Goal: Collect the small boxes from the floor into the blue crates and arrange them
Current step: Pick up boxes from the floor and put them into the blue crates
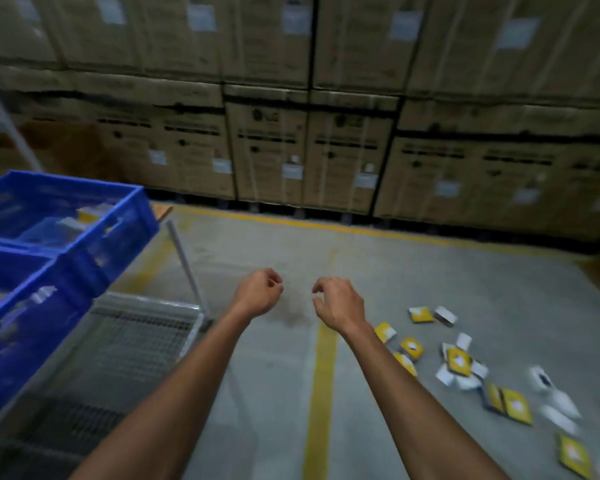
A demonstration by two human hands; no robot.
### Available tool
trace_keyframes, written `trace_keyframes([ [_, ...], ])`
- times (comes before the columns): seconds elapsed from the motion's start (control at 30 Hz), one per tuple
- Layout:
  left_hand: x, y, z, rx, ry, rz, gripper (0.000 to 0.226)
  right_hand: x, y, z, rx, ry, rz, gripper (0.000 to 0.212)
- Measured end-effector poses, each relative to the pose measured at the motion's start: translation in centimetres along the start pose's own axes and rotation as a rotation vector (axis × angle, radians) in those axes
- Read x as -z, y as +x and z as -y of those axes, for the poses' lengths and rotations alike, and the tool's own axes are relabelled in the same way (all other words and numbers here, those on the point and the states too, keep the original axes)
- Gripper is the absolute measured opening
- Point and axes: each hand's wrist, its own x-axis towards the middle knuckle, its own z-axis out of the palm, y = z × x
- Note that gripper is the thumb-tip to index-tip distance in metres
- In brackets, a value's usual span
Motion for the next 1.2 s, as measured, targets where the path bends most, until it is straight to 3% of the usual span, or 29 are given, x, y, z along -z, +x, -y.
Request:
trace_keyframes([
  [0.43,-29.7,-12.0,-26.7,-0.342,0.093,0.328,0.021,10.3,-25.1,-33.9,-0.441,0.085,-0.130,0.028],
  [0.77,-48.6,-23.1,-42.9,-0.573,0.145,0.547,0.022,16.8,-43.4,-51.6,-0.750,0.095,-0.229,0.031],
  [1.0,-60.4,-26.2,-52.8,-0.658,0.152,0.682,0.023,21.5,-49.8,-62.3,-0.872,0.079,-0.336,0.028],
  [1.2,-71.0,-26.1,-62.8,-0.700,0.115,0.739,0.024,26.1,-50.4,-74.0,-0.900,0.027,-0.328,0.031],
])
